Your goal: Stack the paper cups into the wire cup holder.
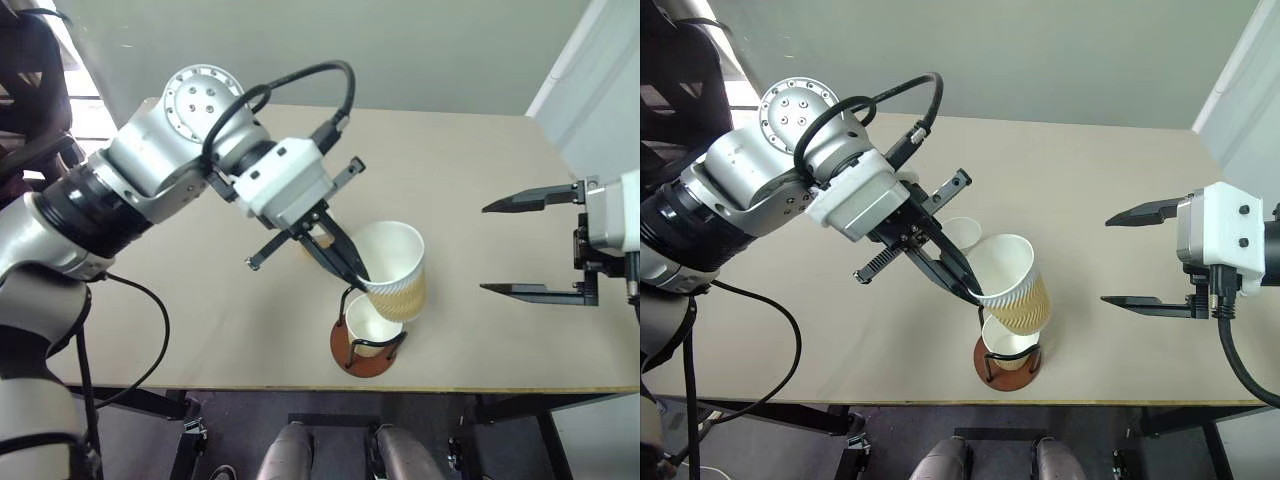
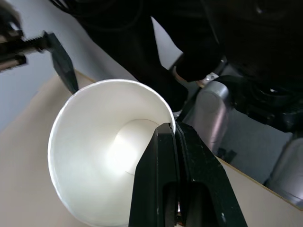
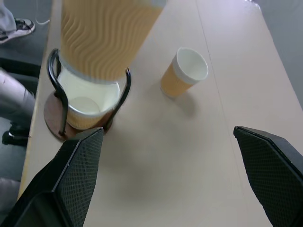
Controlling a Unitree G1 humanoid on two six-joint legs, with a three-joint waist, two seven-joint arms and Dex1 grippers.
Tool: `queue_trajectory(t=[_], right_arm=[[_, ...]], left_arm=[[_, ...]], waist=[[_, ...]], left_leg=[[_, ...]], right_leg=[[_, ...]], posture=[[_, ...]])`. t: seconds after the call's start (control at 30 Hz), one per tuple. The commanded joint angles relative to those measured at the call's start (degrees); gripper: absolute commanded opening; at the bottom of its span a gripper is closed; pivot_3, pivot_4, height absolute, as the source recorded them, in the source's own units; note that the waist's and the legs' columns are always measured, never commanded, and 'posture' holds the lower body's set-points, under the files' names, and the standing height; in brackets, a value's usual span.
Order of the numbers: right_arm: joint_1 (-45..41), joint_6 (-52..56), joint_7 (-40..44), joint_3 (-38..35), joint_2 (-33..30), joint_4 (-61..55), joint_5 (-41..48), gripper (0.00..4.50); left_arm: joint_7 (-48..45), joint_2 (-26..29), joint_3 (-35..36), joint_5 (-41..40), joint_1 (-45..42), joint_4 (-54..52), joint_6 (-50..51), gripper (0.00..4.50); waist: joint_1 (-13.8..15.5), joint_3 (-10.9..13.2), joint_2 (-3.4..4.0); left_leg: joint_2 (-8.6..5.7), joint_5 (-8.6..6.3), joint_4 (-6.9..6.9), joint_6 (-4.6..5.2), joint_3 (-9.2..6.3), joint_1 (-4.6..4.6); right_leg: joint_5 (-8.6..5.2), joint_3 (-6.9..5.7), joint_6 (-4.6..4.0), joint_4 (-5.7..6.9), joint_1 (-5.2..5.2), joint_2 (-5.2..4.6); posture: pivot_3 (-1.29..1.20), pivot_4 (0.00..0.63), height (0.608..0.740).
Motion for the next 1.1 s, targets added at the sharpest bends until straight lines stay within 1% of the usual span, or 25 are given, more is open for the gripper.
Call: queue_trajectory(t=[0.03,0.27,0.5,0.83,1.1], right_arm=[[0.51,0.9,0.26,-5.53,-0.28,-1.7,3.35,4.5],[1.44,2.01,-1.13,-7.27,-0.62,-2.94,4.83,4.5],[2.65,3.36,-1.9,-9.46,-0.73,-4.36,5.55,4.5],[4.89,4.96,-3.11,-11.98,-0.76,-6.08,5.82,4.5],[5.23,5.3,-3.96,-11.97,-0.98,-6.34,5.85,4.5]], left_arm=[[-2.06,0.31,-1.32,0.37,-1.76,0.39,-2.28,0.01],[-2.06,0.07,-6.1,2.3,-2.72,2.13,-5.23,0.01],[-2.06,-0.98,-8.34,3.83,-2.93,3.5,-7.41,0.01],[-2.06,-3.31,-9.99,5.51,-3.23,6.79,-9.5,0.01],[-2.06,-3.11,-10.72,4.46,-3.21,5.75,-8.18,0.01]], waist=[[-0.02,0.0,0.01],[-0.02,0.01,0.01],[0.02,0.01,0.01],[0.06,0.01,0.01],[0.05,0.01,0.01]], left_leg=[[0.0,0.0,0.02,0.0,0.02,0.0],[0.0,0.0,0.1,0.0,0.04,0.0],[-0.01,-0.02,0.14,0.03,0.05,-0.03],[-0.02,-0.04,0.18,0.07,0.06,-0.04],[-0.03,-0.06,0.22,0.1,0.07,-0.06]], right_leg=[[0.0,0.0,0.0,0.0,0.0,0.0],[-0.01,0.01,-0.01,-0.01,0.03,0.0],[-0.01,0.01,0.0,0.0,0.03,0.0],[-0.02,0.01,0.02,0.0,0.05,-0.02],[-0.03,0.01,0.05,0.0,0.05,-0.02]], posture=[[0.0,0.15,0.74],[0.0,0.15,0.74],[0.0,0.15,0.74],[0.0,0.15,0.74],[0.0,0.15,0.74]])
